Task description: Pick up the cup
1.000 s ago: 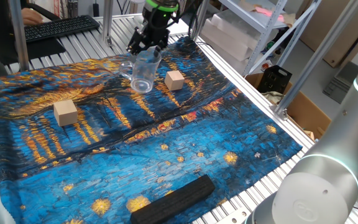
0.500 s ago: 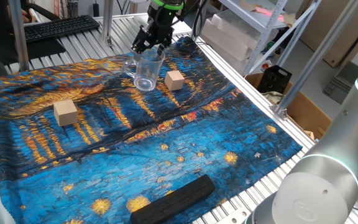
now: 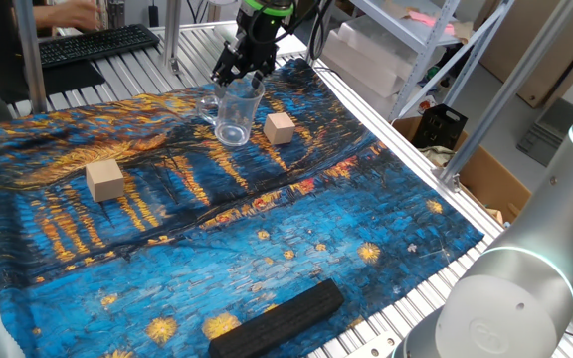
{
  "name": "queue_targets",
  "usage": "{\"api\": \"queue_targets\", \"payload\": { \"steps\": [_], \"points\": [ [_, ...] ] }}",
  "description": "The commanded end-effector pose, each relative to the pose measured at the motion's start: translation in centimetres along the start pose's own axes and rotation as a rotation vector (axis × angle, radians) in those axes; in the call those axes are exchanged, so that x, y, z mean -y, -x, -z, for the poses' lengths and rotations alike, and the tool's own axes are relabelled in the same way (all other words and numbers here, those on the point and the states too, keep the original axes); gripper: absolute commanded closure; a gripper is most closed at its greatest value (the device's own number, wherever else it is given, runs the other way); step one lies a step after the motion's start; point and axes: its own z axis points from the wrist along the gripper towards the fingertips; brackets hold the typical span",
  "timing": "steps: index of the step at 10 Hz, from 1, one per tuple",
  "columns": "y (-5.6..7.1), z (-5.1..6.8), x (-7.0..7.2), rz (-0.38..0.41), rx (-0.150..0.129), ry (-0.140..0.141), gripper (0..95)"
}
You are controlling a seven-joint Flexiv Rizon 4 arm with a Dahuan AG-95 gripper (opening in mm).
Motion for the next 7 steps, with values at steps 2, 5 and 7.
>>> {"api": "queue_targets", "payload": {
  "steps": [2,5,7],
  "points": [
    [0.05,0.02,0.07,-0.028,-0.005,-0.002,95.0],
    [0.06,0.03,0.09,-0.035,-0.006,-0.008,95.0],
    [0.06,0.03,0.09,-0.037,-0.007,-0.014,95.0]
  ]
}}
